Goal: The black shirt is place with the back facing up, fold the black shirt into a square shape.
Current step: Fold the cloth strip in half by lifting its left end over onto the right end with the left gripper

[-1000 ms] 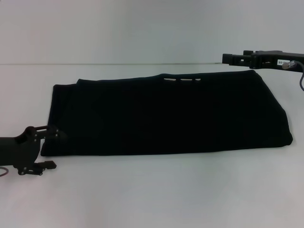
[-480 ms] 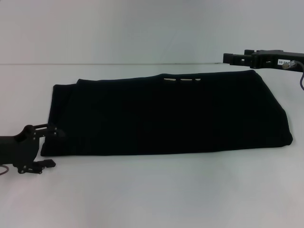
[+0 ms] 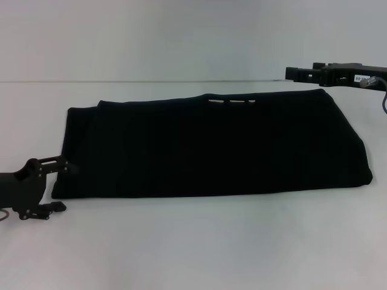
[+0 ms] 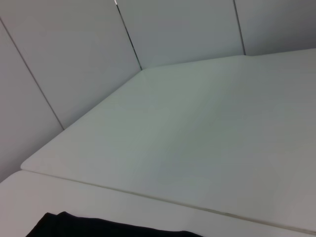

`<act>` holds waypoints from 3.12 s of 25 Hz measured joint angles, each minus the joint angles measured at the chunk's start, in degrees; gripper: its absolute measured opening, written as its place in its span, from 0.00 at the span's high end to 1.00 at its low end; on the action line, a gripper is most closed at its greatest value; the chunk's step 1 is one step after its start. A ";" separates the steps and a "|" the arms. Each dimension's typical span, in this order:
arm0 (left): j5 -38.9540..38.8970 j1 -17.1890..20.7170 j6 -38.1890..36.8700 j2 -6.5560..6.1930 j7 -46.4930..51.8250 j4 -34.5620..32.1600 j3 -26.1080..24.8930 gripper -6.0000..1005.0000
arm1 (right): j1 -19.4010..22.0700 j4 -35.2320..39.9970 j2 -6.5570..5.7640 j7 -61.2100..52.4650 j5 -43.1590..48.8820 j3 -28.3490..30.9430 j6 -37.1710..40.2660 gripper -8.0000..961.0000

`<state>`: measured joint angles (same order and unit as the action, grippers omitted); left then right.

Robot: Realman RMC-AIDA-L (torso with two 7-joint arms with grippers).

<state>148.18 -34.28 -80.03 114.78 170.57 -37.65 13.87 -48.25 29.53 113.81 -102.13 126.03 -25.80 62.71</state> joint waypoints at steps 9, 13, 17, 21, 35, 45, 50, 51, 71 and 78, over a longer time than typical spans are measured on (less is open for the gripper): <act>0.06 0.04 0.72 0.00 -0.09 0.09 0.02 0.12 | 0.06 0.00 0.12 0.00 0.00 -0.04 -0.40 0.03; 0.08 0.08 1.37 0.00 -0.33 0.63 0.02 0.12 | 0.08 0.00 0.30 0.00 0.00 -0.04 -0.83 0.03; 0.07 -0.07 1.58 -0.02 -0.46 0.73 0.02 0.12 | 0.09 0.00 0.30 0.00 0.00 -0.04 -0.87 0.03; -0.01 -0.11 1.93 -0.07 -0.53 0.74 0.02 0.12 | 0.09 0.00 0.31 0.00 0.00 -0.04 -0.87 0.03; -0.32 -0.39 3.32 -0.17 -1.29 0.74 0.12 0.12 | 0.09 0.00 0.37 0.00 0.00 -0.04 -0.83 0.03; -0.23 -1.40 4.11 -0.48 -3.39 1.61 0.52 0.12 | 0.08 0.00 0.35 0.00 0.00 -0.04 -0.83 0.03; -0.06 -1.73 4.95 -0.60 -4.84 2.01 0.55 0.12 | 0.08 0.00 0.34 0.01 0.00 -0.04 -0.84 0.03; -0.03 -1.78 5.04 -0.64 -5.00 2.10 0.55 0.12 | 0.08 0.00 0.35 0.05 0.00 -0.04 -0.83 0.03; 2.63 -2.06 5.31 -0.91 -9.62 2.24 0.72 0.26 | 0.00 0.04 0.35 0.18 -0.09 -0.04 -0.84 0.04; 2.77 -1.96 5.49 -0.88 -10.59 2.23 0.72 0.42 | -0.01 0.08 0.35 0.22 -0.09 -0.04 -0.84 0.03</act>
<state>150.96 -36.25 -74.54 113.90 159.98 -35.42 14.59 -48.25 29.62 114.16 -101.91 125.94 -25.84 61.87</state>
